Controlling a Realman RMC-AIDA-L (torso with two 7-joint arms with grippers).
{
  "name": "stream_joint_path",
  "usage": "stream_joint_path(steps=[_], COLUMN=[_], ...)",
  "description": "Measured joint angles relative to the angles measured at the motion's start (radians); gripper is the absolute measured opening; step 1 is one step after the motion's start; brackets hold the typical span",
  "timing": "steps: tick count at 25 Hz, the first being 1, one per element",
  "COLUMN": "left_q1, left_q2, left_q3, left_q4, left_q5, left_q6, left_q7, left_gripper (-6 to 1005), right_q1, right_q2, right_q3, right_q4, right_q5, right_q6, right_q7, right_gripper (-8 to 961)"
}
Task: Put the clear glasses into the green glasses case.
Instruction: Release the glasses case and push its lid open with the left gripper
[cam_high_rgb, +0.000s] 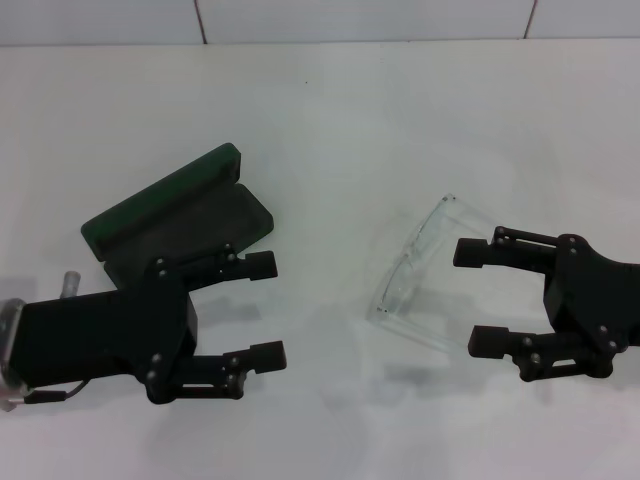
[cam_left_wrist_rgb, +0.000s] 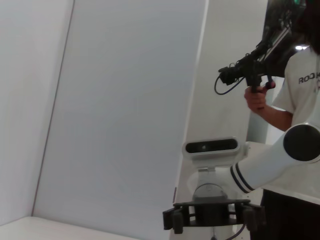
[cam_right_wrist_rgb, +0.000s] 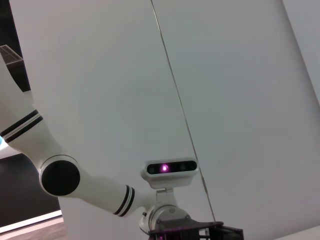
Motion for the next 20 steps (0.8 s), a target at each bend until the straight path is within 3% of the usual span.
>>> stream_joint_path(steps=[15, 17, 20], left_q1=[0.000, 0.000, 0.001], left_q2=[-0.005, -0.010, -0.027], left_q3=[-0.010, -0.049, -0.184], left_q4=[0.000, -0.005, -0.027], left_q5=[-0.006, -0.007, -0.010], left_q6=[-0.012, -0.011, -0.006], left_q7=[0.006, 0.004, -0.024], left_gripper=[847, 843, 836], right_q1=[0.000, -0.004, -0.022], right_q2=[0.000, -0.001, -0.002], right_q3=[-0.001, 0.000, 0.001], right_q4=[0.010, 0.010, 0.014], right_q5=[0.028, 0.038, 0.075], right_q6=[0.015, 0.021, 0.042], right_q7=[-0.005, -0.010, -0.025], right_gripper=[857, 857, 857])
